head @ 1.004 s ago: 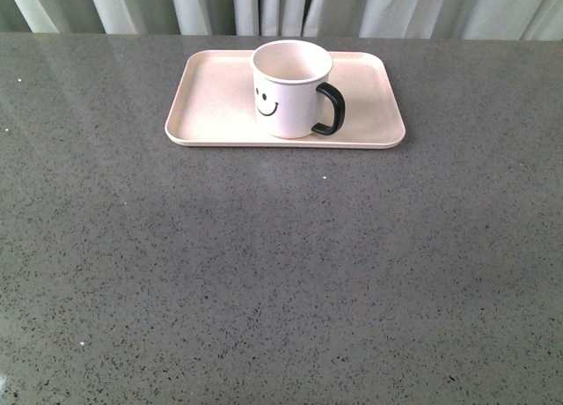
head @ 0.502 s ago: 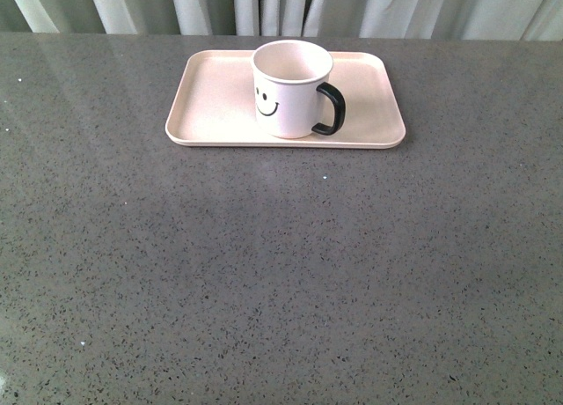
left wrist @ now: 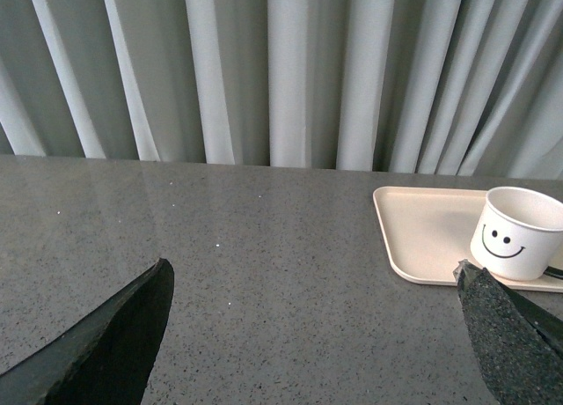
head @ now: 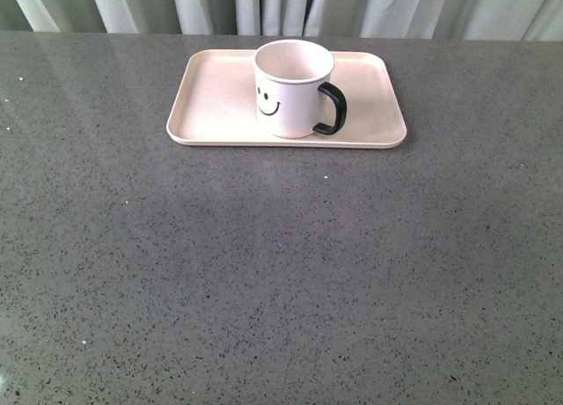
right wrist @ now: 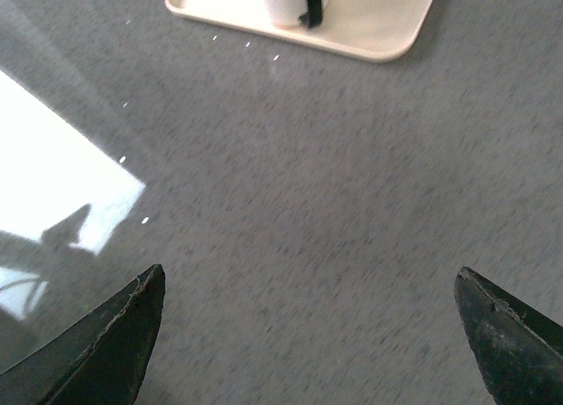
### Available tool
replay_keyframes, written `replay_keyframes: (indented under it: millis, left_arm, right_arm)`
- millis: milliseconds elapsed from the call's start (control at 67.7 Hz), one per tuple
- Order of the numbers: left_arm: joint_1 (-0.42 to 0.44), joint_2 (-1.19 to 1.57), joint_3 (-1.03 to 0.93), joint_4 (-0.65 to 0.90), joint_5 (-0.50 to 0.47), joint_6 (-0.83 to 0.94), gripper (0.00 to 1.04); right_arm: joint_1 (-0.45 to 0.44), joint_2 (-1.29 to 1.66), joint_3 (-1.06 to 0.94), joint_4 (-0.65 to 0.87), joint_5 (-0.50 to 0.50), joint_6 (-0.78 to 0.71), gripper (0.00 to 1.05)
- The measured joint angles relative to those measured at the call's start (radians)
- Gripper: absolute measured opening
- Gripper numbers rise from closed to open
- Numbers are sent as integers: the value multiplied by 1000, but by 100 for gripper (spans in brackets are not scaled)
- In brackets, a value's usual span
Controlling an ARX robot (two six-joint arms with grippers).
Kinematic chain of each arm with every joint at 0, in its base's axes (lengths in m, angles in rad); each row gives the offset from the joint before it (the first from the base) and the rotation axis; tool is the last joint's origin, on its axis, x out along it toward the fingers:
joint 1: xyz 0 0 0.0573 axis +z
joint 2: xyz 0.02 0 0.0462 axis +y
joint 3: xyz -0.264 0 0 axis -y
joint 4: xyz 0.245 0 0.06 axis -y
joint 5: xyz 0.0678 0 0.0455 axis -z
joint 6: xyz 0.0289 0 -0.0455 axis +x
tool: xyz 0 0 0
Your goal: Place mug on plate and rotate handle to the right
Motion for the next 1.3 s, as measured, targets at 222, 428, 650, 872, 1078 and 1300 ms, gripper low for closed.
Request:
replay_keyframes:
  millis: [222,428,650,872,1078,1300]
  left_arm:
    - [0,0,0,0,0,0,96]
    - [0,0,0,0,0,0,96]
    - [0,0,0,0,0,0,95]
    - [0,0,0,0,0,0,95]
    - [0,0,0,0,0,0,95]
    - [0,0,0,0,0,0,96]
  right_arm:
    - [40,497,312,200,56,-45,96]
    - [161,855,649,145,121,-24,96]
    - [257,1138,985,21,222,5,96]
    - [294,1314,1211,-64,269,15,96]
    - [316,1410,1334,-138,280,47,96]
    - [348,1484,1410,-163,304,64,96]
